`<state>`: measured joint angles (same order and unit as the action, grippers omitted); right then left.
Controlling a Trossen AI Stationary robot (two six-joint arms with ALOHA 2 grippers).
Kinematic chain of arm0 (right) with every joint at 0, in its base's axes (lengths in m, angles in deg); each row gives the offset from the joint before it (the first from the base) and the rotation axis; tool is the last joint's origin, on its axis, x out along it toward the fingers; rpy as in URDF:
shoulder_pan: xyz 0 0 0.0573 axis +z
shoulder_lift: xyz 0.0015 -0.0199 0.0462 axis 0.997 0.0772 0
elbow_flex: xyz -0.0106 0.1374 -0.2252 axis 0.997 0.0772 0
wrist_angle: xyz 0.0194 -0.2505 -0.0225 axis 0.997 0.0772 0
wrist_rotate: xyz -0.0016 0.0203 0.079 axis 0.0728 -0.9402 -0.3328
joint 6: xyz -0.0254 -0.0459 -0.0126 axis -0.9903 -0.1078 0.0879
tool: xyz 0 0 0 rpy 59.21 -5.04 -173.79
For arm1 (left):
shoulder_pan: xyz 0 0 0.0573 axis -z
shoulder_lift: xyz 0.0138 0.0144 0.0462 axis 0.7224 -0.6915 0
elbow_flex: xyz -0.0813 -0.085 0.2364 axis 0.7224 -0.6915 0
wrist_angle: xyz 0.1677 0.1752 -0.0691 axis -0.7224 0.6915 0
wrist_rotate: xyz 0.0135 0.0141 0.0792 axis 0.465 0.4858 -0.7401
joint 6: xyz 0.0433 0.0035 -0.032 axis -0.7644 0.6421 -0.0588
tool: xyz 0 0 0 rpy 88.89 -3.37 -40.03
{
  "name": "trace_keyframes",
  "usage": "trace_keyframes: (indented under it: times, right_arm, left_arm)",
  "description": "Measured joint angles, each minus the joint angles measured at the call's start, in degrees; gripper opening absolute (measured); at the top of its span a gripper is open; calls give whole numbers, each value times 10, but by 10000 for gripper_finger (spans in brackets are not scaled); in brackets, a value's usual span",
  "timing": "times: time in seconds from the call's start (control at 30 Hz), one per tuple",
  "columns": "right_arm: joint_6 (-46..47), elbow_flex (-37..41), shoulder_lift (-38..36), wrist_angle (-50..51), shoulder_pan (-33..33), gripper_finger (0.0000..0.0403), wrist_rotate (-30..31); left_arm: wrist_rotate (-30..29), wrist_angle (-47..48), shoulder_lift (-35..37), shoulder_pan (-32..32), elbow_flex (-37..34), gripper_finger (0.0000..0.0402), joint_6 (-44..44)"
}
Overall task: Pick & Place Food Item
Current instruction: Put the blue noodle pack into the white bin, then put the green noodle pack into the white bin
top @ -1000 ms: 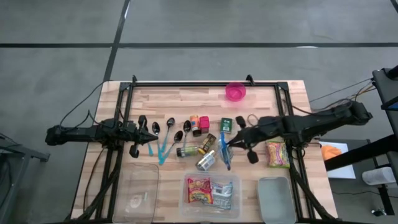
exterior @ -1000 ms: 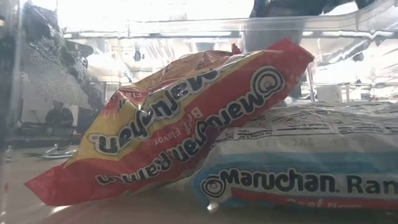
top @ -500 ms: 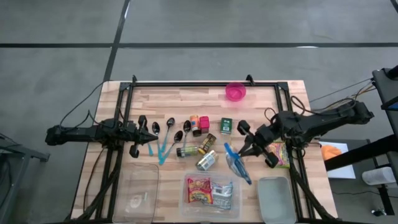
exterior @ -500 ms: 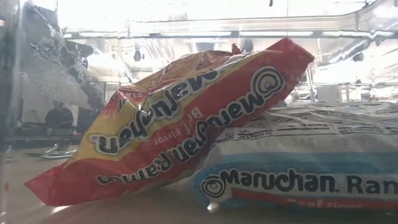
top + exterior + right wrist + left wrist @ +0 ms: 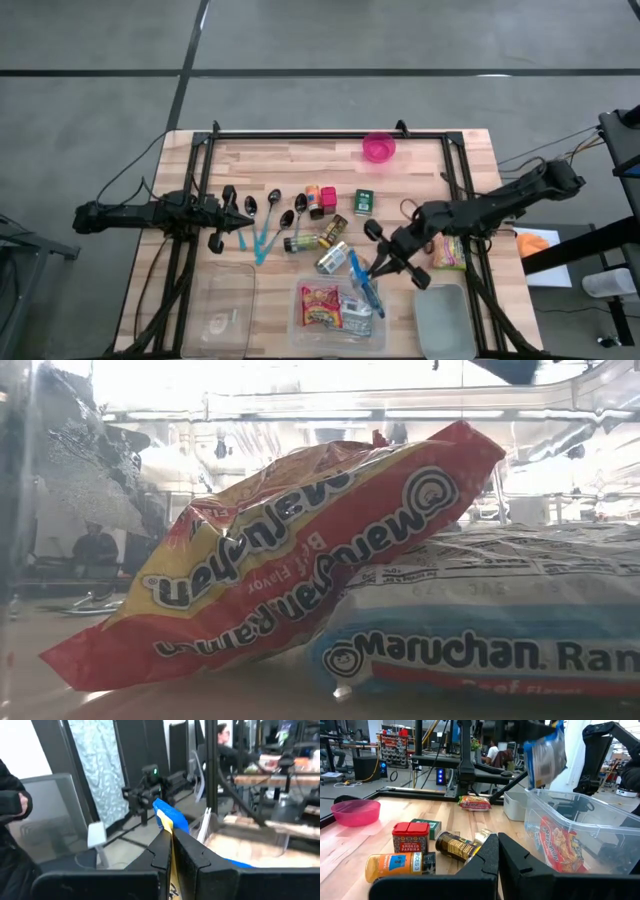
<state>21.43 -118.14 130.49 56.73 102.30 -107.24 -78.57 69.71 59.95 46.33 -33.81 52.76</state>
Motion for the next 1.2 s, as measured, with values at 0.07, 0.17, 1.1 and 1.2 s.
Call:
trace_keyframes:
  times: [0.07,0.17,1.1,1.2]
  right_arm:
    - [6,0,18,0,3,12,0]
    - [19,0,46,0,7,12,-2]
    - [124,0,151,6,18,102,-75]
    - [123,0,151,6,18,146,-74]
  left_arm:
    - [0,0,0,0,0,0,0]
    - [0,0,0,0,0,0,0]
    - [0,0,0,0,0,0,0]
    - [0,0,0,0,0,0,0]
